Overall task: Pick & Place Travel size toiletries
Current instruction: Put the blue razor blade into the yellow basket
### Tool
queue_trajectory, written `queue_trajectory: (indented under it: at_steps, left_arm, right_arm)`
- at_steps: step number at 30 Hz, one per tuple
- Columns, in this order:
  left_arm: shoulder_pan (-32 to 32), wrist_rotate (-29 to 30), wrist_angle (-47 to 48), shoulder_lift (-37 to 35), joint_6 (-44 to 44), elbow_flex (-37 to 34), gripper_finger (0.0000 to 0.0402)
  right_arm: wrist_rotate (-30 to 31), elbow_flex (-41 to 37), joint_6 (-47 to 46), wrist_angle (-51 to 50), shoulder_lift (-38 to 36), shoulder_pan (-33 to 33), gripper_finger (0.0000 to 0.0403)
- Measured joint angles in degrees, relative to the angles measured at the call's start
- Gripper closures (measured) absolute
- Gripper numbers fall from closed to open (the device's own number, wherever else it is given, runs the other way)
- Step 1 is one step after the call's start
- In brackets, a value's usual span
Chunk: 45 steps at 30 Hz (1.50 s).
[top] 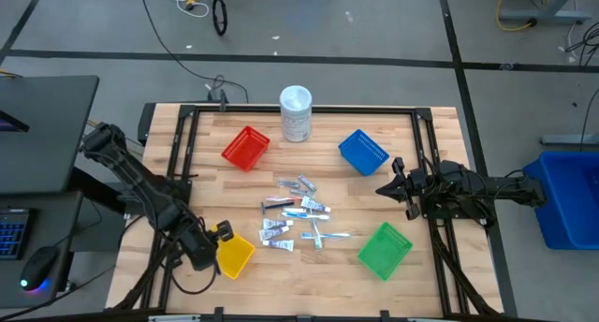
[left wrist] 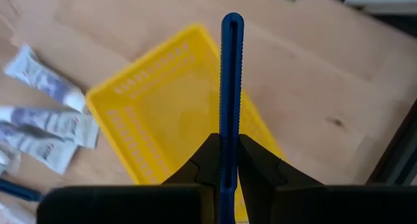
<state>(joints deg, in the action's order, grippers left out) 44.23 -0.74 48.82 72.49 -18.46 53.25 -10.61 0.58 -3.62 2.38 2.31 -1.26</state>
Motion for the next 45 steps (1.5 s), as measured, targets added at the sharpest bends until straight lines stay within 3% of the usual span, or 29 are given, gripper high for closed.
queue_trajectory:
  at_steps: [17,45]
  left_arm:
    - [-1.32,2.25,-2.43,0.0,0.31,-7.35,0.0363]
    - [-2.7,4.34,-9.45,2.54,0.2,-7.58,0.036]
  right_arm:
    - [0.0,0.0,-0.02,0.01,0.0,0.0,0.0389]
    - [0.02,0.0,-0.02,0.0,-0.02,0.0,0.0389]
